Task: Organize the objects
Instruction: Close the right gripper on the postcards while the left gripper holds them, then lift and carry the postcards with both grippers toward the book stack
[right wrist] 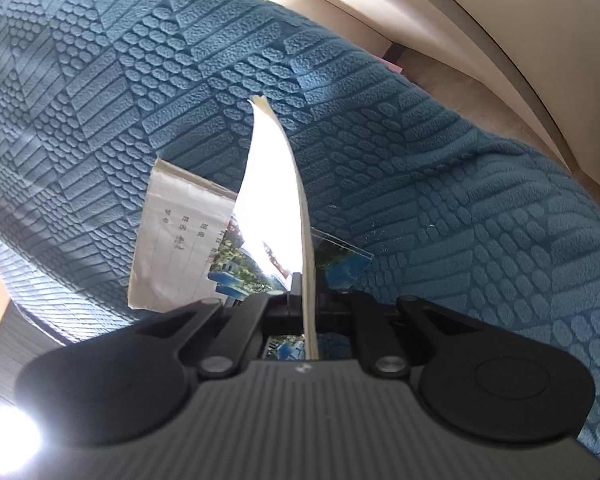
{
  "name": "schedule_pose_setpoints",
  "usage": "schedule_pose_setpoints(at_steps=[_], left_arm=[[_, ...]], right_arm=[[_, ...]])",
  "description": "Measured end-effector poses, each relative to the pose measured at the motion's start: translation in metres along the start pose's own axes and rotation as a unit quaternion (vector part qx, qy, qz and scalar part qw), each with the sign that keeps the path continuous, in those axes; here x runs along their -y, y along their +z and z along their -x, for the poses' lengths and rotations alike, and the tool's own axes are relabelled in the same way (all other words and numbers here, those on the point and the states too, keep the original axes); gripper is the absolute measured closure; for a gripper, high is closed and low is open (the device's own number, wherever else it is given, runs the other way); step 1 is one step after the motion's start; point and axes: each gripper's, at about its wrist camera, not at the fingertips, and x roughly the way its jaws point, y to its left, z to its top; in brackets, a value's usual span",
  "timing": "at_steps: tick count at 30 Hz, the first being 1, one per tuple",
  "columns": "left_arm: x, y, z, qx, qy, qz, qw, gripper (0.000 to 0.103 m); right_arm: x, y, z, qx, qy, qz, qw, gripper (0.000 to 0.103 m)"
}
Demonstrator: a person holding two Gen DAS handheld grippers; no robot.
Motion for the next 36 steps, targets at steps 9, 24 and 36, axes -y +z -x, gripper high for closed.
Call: schedule_pose_setpoints(at_steps=[9,24,36], left_arm=[[-0.007,-0.002,-0.025,0.009,-0.062,0.08,0.9948,0.058],[-0.015,0.014,0.006,0.027,-0.07,0.089,0.9932,0.096],[-0.025,0.028,0.024,0.032,-0.043,0.086,0.9949,0.099]], right_arm=[[0.019,0.0,0.002,-0.001,0.002,-0.061,0.998,0.096],[0.028,0.011,-0.002,-0.031,-0.011,-0.054,0.998,0.078],[0.043,0.037,0.007,-0.009,0.003,-0.047,0.999,0.07]])
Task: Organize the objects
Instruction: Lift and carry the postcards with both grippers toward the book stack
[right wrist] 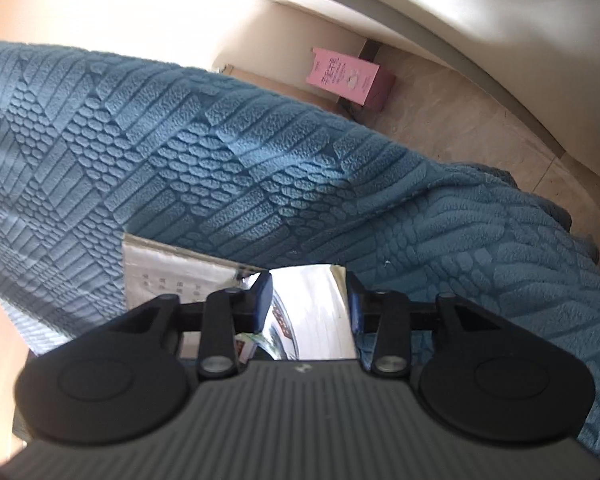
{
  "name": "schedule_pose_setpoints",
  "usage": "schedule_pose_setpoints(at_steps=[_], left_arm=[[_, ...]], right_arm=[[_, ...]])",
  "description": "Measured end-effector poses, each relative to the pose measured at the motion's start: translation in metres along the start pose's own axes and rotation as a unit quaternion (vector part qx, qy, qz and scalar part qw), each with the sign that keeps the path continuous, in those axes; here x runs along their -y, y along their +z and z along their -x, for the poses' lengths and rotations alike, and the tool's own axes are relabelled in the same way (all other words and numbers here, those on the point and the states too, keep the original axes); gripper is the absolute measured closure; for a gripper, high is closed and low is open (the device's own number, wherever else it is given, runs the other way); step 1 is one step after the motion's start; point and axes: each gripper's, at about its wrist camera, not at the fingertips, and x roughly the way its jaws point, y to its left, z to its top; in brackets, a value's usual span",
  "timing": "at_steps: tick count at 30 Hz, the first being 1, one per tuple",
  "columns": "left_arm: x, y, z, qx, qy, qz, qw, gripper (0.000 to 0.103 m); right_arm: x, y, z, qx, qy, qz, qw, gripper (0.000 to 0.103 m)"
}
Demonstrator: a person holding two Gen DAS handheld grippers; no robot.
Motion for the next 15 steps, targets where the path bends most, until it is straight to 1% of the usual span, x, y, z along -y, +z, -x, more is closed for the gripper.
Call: schedule_pose_setpoints(at_steps=[1,2,3,5,6,8,10,15], left_arm=[[0.001,0.0,0.001,0.001,0.003,-0.003,1.0,0.099],[0.001,0.002,0.002,0.002,0.007,-0.006,1.0,0.099],[0.003,0.003,0.003,0.004,0.01,-0.01,0.9999,0.099],[0.004,0.005,0.006,0.01,0.022,-0.022,0.9995,0.099],[0.004,0.007,0.009,0.013,0.028,-0.029,0.9991,0.099],[0.003,0.01,0.011,0.01,0.028,-0.032,0.999,0.099],[0.005,0.013,0.014,0.012,0.036,-0.044,0.9983,0.099],[0.014,0.013,0.029,0.026,0.055,-0.079,0.995,0.099]], right_arm=[[0.0,-0.001,-0.001,-0.006,-0.004,0.006,1.0,0.076],[-0.004,-0.003,-0.005,-0.015,-0.009,0.013,1.0,0.079],[-0.005,-0.006,-0.006,-0.027,-0.013,0.02,0.999,0.082],[-0.008,-0.01,-0.01,-0.052,-0.02,0.034,0.998,0.083],[-0.009,-0.012,-0.011,-0.059,-0.024,0.042,0.997,0.088],[-0.014,-0.016,-0.009,-0.061,-0.026,0.055,0.996,0.089],[-0.023,-0.022,-0.006,-0.06,-0.021,0.079,0.995,0.094],[-0.045,-0.042,0.009,-0.065,-0.031,0.13,0.989,0.095]])
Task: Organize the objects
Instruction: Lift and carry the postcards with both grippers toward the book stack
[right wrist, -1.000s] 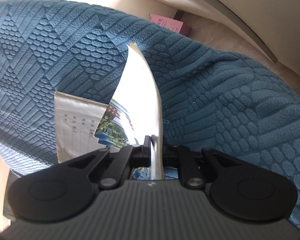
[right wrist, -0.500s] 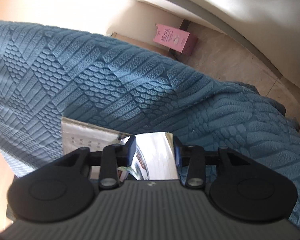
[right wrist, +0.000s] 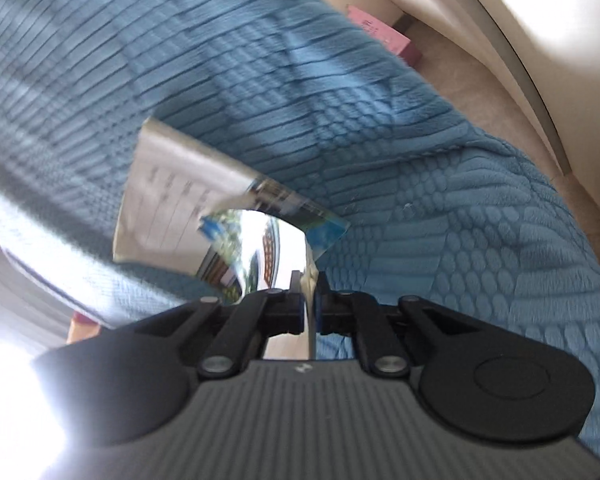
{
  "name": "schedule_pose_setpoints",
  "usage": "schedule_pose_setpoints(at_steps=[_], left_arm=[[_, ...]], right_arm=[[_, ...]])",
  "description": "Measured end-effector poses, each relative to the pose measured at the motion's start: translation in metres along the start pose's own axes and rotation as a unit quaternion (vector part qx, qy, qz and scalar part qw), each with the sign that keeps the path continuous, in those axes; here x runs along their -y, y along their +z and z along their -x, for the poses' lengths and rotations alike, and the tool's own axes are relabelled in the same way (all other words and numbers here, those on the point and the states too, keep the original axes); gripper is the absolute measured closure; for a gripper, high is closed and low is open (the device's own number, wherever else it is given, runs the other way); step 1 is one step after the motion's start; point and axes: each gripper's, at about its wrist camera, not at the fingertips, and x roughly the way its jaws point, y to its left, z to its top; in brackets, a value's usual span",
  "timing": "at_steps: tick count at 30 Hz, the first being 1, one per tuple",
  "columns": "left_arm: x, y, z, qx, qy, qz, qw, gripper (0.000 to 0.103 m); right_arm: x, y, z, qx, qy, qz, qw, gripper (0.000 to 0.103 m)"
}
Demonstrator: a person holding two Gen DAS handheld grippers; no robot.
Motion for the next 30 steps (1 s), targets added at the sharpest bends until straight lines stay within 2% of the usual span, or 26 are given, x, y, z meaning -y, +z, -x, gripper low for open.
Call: schedule_pose_setpoints(at_steps=[7,11,16,30], left_arm=[[0.004,-0.005,0.031,0.014,0.016,-0.053,0.9983,0.1],[0.008,-0.014,0.051,0.021,0.013,-0.083,0.9962,0.1],[0.004,-0.024,0.072,0.019,0.008,-0.095,0.9953,0.1],[0.011,-0.039,0.15,0.032,-0.017,-0.144,0.9889,0.1]], right_arm=[[-0.036,-0.036,0.031,0.012,-0.015,0.033,0.999,0.096],[-0.056,-0.06,0.05,0.023,-0.026,0.048,0.998,0.097],[-0.077,-0.083,0.068,0.034,-0.038,0.056,0.997,0.097],[-0.147,-0.12,0.122,0.076,-0.025,0.073,0.994,0.096]])
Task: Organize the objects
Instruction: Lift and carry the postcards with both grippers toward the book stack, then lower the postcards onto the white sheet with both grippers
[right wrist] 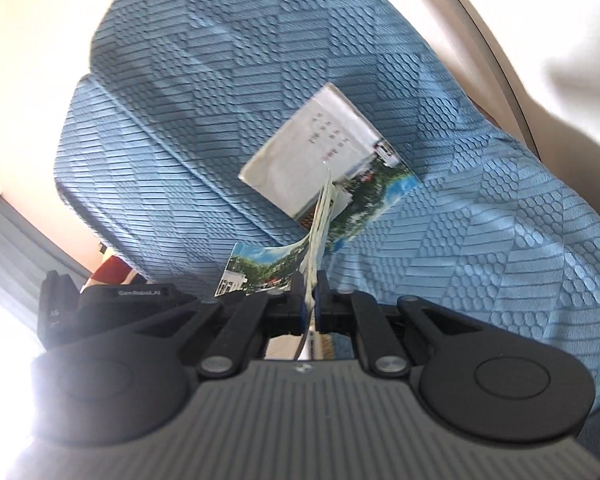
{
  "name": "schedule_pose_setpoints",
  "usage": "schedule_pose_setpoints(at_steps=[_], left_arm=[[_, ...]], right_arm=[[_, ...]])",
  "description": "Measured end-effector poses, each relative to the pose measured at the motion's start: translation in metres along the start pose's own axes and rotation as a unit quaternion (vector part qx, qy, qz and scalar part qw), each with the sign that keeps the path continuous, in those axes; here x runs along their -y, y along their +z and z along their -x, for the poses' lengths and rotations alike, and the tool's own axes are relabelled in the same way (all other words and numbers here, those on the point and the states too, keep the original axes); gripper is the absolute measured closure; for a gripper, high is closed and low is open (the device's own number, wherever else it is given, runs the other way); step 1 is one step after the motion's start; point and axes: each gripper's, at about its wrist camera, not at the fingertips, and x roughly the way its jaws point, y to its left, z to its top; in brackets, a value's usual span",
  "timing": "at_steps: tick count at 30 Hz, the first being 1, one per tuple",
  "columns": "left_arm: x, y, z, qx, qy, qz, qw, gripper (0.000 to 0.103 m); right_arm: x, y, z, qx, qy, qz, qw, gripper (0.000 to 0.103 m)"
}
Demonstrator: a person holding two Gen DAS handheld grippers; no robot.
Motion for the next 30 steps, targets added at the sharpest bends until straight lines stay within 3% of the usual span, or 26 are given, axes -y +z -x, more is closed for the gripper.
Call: schedule_pose_setpoints(at_steps=[19,30], left_arm=[[-0.017,0.022,0.125,0.036,-0.021,-0.012,0.9991,0.099],[-0.048,0.009,0.143,0.05,-0.008,-0.01,0.9986,0.099]], right_arm=[[-0.113,-0.026,0.031,0.009,0.038,0.018,0.999,0.095],[-0.124,-0.053,0.019,-0.012,0.035,0.031,0.999,0.095]])
